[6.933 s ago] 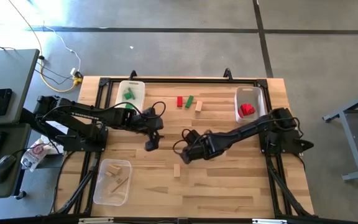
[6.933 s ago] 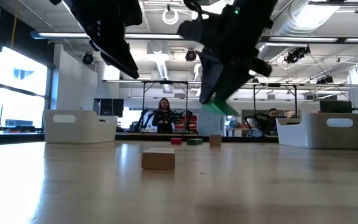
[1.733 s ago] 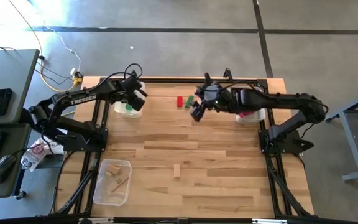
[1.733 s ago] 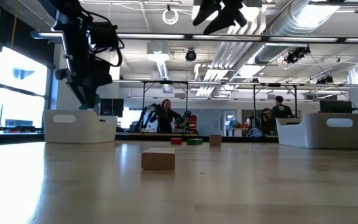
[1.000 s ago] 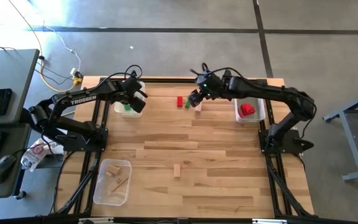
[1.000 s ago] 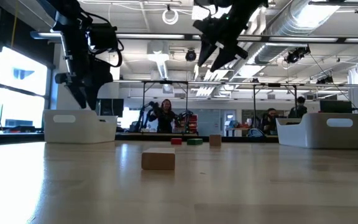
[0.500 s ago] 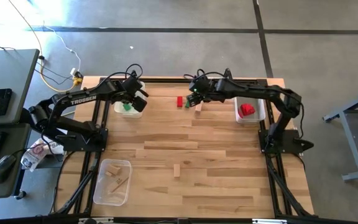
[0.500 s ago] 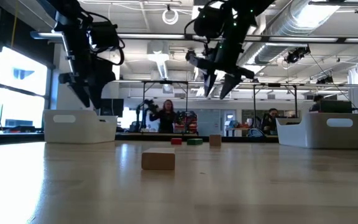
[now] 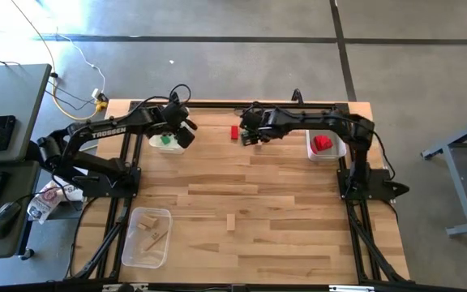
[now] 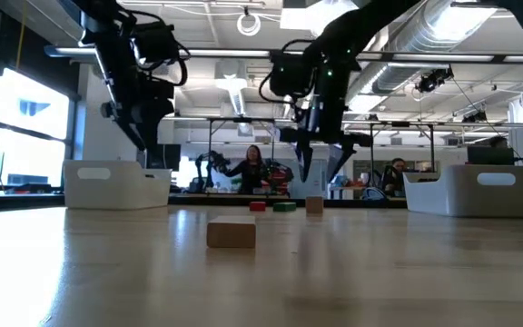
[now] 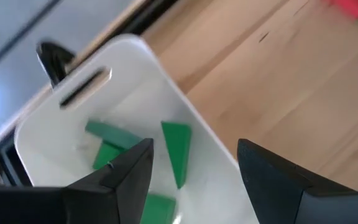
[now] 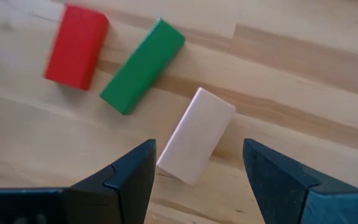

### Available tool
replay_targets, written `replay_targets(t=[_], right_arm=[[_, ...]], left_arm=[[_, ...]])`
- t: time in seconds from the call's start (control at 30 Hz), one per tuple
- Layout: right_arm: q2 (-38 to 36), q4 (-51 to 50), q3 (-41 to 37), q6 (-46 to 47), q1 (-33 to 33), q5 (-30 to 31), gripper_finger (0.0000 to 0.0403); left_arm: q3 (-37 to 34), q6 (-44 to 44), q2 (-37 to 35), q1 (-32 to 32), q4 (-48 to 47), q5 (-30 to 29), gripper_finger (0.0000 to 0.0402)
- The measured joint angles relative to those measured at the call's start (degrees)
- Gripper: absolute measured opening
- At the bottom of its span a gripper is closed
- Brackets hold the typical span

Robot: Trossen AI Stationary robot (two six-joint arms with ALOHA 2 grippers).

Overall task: Sort & place blocks by color
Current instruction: Put the brown block into the transparent bin

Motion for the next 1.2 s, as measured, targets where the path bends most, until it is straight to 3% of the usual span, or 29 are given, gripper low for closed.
replay_targets(t=[0.4,0.87,1.0,1.2], right_arm=[[1.90,1.24,0.02,2.61,0.00,0.07,0.0227],[6.95,2.04,0.04,3.90,0.28,-1.27,0.0224],[6.93,2.11,0.04,2.14,0.26,-1.69,0.0194],[6.87,2.25,0.04,-2.36,0.26,-2.73,0.0103]], left_arm=[[0.00,1.64,-3.67,-6.44,4.75,-1.95,0.0219],[0.00,1.63,-3.93,-7.94,4.59,-1.91,0.0219],[0.00,1.63,-3.93,-7.96,4.58,-1.91,0.0220],[0.00,1.63,-3.93,-7.94,4.58,-1.91,0.0219]])
